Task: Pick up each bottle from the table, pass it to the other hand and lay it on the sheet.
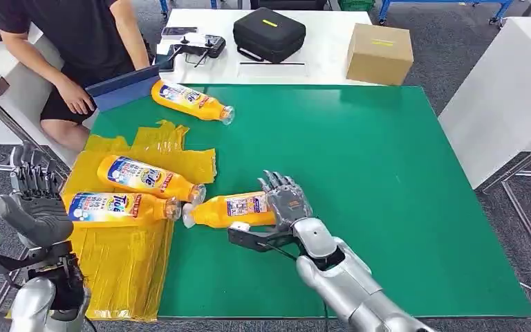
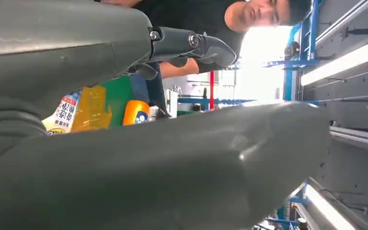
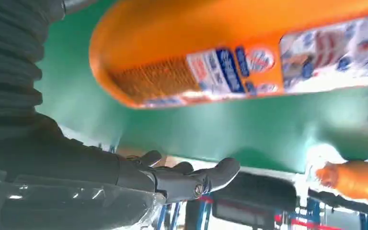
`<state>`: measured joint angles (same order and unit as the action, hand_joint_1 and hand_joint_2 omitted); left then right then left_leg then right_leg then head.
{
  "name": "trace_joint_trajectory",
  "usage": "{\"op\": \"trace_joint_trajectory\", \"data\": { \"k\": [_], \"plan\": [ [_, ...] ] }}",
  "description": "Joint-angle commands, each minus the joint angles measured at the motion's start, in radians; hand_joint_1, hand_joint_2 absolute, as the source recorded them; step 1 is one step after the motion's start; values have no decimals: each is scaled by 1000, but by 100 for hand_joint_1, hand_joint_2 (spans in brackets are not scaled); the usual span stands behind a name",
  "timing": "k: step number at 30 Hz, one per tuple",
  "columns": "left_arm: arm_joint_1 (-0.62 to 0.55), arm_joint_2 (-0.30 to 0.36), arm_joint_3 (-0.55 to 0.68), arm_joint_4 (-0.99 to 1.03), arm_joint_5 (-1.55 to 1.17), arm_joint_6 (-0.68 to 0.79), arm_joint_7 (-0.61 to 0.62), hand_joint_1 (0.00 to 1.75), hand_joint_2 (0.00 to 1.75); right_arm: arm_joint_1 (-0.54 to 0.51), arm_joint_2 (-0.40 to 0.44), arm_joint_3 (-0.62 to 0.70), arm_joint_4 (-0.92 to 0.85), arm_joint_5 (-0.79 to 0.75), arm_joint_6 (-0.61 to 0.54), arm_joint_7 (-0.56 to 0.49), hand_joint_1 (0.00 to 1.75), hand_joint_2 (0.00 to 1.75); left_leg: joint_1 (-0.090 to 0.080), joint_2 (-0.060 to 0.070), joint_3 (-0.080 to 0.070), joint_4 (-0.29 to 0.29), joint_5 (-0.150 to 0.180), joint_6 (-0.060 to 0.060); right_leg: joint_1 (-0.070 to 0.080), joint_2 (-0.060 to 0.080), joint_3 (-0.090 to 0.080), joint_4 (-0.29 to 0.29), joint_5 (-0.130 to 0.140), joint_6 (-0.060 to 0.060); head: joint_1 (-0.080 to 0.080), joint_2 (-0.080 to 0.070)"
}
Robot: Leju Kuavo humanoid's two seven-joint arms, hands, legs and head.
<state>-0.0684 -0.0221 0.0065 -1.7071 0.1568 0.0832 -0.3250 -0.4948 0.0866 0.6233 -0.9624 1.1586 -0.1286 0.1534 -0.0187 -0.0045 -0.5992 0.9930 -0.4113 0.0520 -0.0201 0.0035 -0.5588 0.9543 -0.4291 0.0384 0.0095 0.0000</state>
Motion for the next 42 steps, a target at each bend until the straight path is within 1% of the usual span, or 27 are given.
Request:
{"op": "trace_joint_trajectory", "data": {
  "k": [1,5,6,11,16,19,20,22,23,24,26,29,33,34,35,42],
  "plan": [
    [-19,1,4,48,-1,-1,6,0,0,-78,14,33,139,12,-5,6,0,175,1,0,3,0,-1,-4,1,0,3,-1,-1,-2,0,0],
    [-12,6,8,47,3,-5,1,0,0,-85,17,32,161,29,-4,5,0,175,1,0,2,-1,-1,-3,1,0,3,-1,-1,-2,0,0],
    [-8,11,10,45,8,-9,-3,0,0,-91,20,29,178,27,-1,6,0,175,1,1,4,0,-1,-5,1,0,4,-1,-1,-3,0,0],
    [3,17,15,43,19,-19,-13,0,0,-126,44,23,290,44,-2,-13,0,175,1,1,2,-1,0,-3,1,1,2,-1,0,-2,0,0],
    [-14,14,11,54,23,-21,-14,0,0,-138,62,20,329,45,13,-18,0,175,1,1,4,0,-1,-5,1,0,4,0,-1,-3,0,0],
    [-16,15,9,55,23,-21,-14,0,0,-144,61,23,345,46,18,-20,0,175,1,0,2,0,-1,-4,1,0,3,-1,-1,-2,0,0],
    [-10,17,11,53,25,-20,-13,0,0,-148,62,24,359,45,20,-24,0,175,2,0,4,0,-1,-5,1,0,4,-1,-1,-3,0,0],
    [3,18,18,46,32,-18,-18,0,0,-162,72,26,390,44,24,-31,0,175,1,1,2,-1,0,-3,0,0,2,0,-1,-2,0,0],
    [3,18,18,46,32,-18,-18,0,0,-162,72,26,390,44,24,-31,0,175,1,0,3,0,-1,-4,1,0,3,-1,-1,-2,0,0],
    [10,20,20,41,35,-19,-21,0,0,-181,87,31,430,46,25,-36,0,175,1,1,3,0,-1,-4,1,1,3,-1,-1,-2,1,0],
    [12,22,21,41,37,-20,-24,0,0,-192,99,33,450,46,30,-37,0,175,1,2,3,-1,-1,-3,0,2,2,-1,0,-2,0,0],
    [17,23,23,33,41,-17,-30,0,0,-197,111,38,472,50,30,-41,0,175,1,1,4,0,-1,-5,1,1,4,0,-1,-3,1,0],
    [37,28,34,15,47,-9,-38,0,0,-194,121,40,484,49,39,-46,0,175,1,2,3,-1,-1,-4,1,2,3,-1,0,-2,0,0],
    [37,28,34,15,47,-9,-38,0,0,-194,121,40,484,49,39,-46,7,175,1,1,3,-1,0,-3,1,1,2,-1,0,-2,0,0],
    [47,28,38,0,52,-6,-42,0,0,-195,123,42,489,50,42,-51,173,175,2,2,4,-1,-1,-4,1,1,4,-1,0,-3,0,0],
    [69,28,44,-23,56,-2,-44,0,0,-204,119,46,502,49,50,-61,175,175,1,1,4,-1,0,-4,1,0,4,-1,0,-2,1,0]
  ]
}}
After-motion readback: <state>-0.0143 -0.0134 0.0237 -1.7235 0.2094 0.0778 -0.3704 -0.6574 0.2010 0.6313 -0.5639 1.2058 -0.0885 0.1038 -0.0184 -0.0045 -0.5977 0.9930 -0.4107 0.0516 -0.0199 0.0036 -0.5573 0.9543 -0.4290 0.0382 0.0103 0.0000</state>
